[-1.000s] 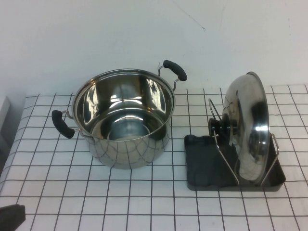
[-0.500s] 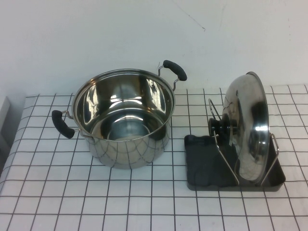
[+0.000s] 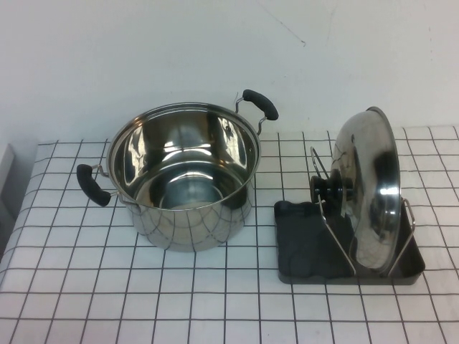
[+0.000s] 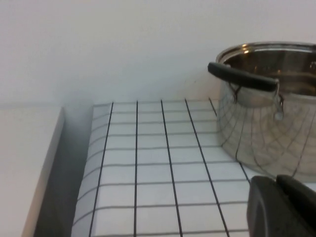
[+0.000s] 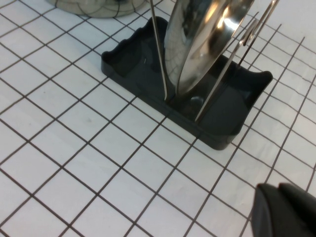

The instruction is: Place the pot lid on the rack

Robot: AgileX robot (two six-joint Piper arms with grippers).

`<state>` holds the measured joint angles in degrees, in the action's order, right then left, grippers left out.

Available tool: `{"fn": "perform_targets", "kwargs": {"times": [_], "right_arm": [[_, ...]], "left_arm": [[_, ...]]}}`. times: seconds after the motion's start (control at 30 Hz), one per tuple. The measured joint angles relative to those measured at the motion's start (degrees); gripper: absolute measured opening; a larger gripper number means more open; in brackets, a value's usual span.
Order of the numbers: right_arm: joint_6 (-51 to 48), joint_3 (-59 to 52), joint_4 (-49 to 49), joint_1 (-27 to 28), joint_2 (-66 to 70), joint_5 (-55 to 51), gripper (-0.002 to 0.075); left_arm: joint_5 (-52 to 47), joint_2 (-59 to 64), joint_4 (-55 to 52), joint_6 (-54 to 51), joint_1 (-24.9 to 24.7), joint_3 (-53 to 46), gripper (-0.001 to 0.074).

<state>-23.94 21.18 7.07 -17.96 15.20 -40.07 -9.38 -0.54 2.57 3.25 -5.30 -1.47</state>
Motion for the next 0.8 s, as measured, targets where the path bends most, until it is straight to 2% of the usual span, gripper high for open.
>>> {"fn": "perform_targets", "kwargs": {"times": [0.2, 0.8], "right_arm": [[0.0, 0.0, 0.0, 0.0, 0.0, 0.0, -0.0001], [0.0, 0.0, 0.0, 0.0, 0.0, 0.0, -0.0001]], "left_arm": [[-8.1, 0.0, -0.6, -0.1, 0.0, -0.1, -0.0001], [-9.3, -0.1, -0.9, 2.9, 0.1, 0.1, -0.0002]]}}
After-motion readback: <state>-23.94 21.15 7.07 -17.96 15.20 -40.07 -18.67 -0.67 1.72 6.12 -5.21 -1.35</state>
